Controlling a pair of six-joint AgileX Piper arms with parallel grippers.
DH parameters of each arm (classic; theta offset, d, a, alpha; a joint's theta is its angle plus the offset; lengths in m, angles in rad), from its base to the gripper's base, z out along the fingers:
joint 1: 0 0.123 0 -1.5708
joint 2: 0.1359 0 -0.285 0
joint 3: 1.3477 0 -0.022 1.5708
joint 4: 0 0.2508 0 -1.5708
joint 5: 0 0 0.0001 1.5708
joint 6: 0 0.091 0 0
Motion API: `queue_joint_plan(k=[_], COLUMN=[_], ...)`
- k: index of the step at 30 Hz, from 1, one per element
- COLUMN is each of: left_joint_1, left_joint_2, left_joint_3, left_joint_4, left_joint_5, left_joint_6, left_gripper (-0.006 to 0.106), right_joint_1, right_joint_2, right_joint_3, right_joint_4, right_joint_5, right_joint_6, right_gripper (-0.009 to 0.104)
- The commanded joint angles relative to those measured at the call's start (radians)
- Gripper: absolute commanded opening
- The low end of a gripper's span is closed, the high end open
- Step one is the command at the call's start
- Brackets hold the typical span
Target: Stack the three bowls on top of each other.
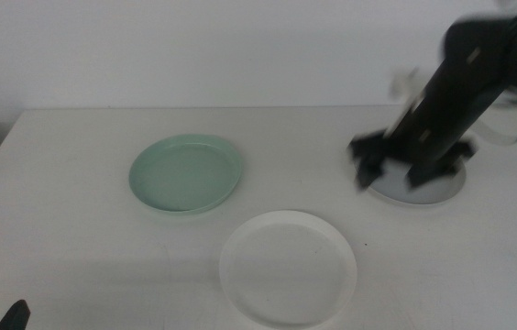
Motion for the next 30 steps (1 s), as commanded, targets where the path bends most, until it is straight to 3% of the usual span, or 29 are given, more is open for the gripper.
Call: queue_joint_plan(k=[1,12,23,30], left_joint_1=[-0.001,-0.001,-0.001,-0.001], left_joint_2=[-0.004,-0.004,-0.004,-0.004], left_joint_3=[-0.005,-0.005,-0.005,-0.005], left_joint_4=[-0.012,-0.012,-0.012,-0.012], left_joint_5=[-0.071,-0.071,-0.071,-0.071], left_joint_6=[-0.012,-0.012,-0.012,-0.012], left_gripper=[0.097,0.097,0.097,0.097], right_joint_1=[-0.061,-0.372,-0.411,-0.411], right_joint_2=[-0.053,0.118,0.365,0.434], right_joint_3=[-0.096,-0.315,-0.453,-0.453], right_joint_4=[-0.045,-0.055,-0.050,-0.035], right_joint_5=[0.044,0.023,-0.033,-0.079], right_joint_6=[-0.033,-0.108,-0.154,-0.154], right_gripper=[0.062,0.058,0.054,0.042])
